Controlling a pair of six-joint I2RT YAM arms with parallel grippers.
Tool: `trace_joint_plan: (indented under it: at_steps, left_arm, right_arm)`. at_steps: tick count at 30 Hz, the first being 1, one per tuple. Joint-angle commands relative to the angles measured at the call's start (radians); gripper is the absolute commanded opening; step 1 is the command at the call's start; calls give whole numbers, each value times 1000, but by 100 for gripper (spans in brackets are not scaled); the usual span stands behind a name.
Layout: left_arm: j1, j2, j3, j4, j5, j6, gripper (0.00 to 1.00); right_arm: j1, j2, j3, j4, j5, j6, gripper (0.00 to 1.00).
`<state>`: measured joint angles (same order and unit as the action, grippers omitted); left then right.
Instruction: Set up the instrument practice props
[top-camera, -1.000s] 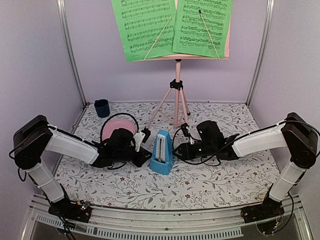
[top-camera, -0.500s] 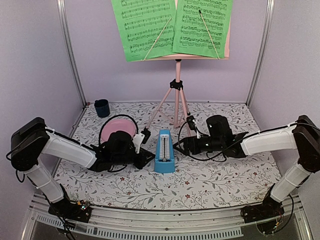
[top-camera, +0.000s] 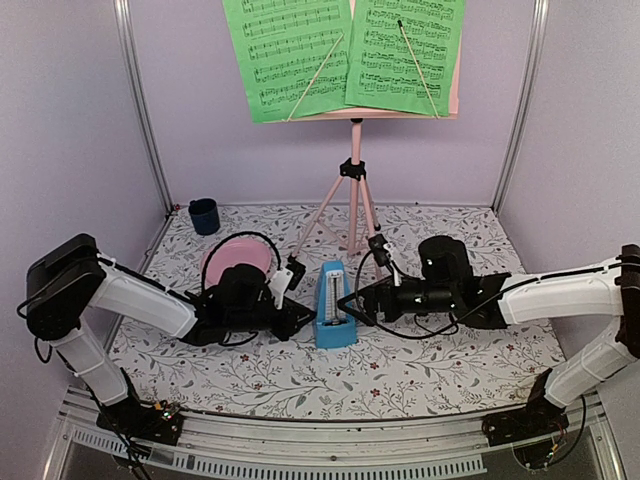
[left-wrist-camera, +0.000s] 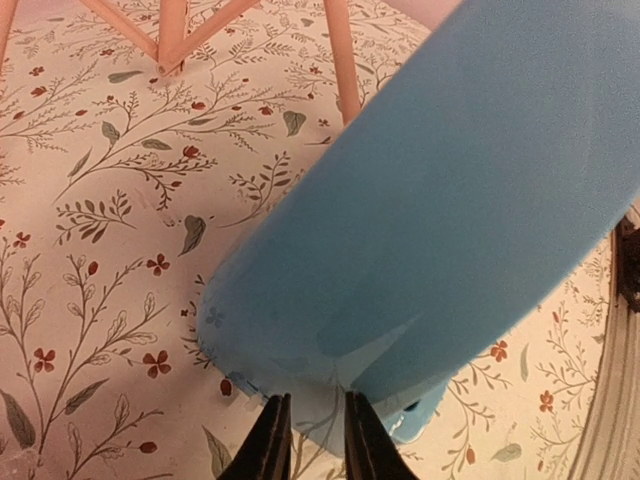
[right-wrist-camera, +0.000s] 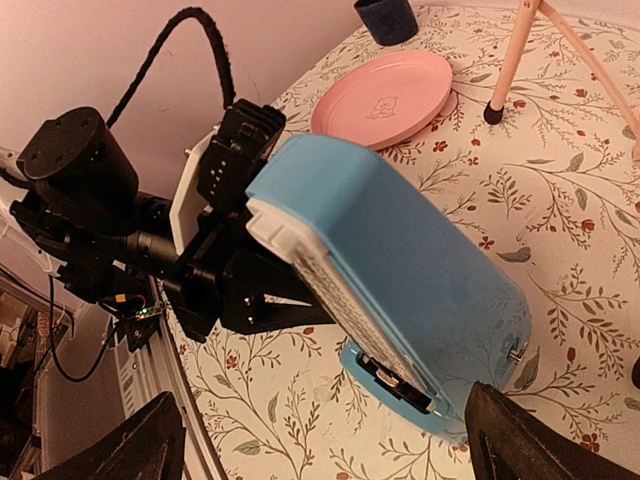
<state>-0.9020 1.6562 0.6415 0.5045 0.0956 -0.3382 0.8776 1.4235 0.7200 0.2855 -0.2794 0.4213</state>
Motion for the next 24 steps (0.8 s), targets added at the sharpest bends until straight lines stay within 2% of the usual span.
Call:
trace_joint_plan:
  at_steps: [1,12,20,24]
  left_arm:
    - [-24,13,25,42,19,-7,21]
    - [-25,5,22,37,5,2,21]
    - [-25,2,20,31,-4,10,21]
    - [-25,0,21,29,-3,16,21]
  right_arm:
    - [10,52,84,-32,67,-3,98]
    - [23,156,206,-107,158,-5,88]
    - [22,131,182,-119,178,-5,57]
    - [23,108,162,-124,184,-7,51]
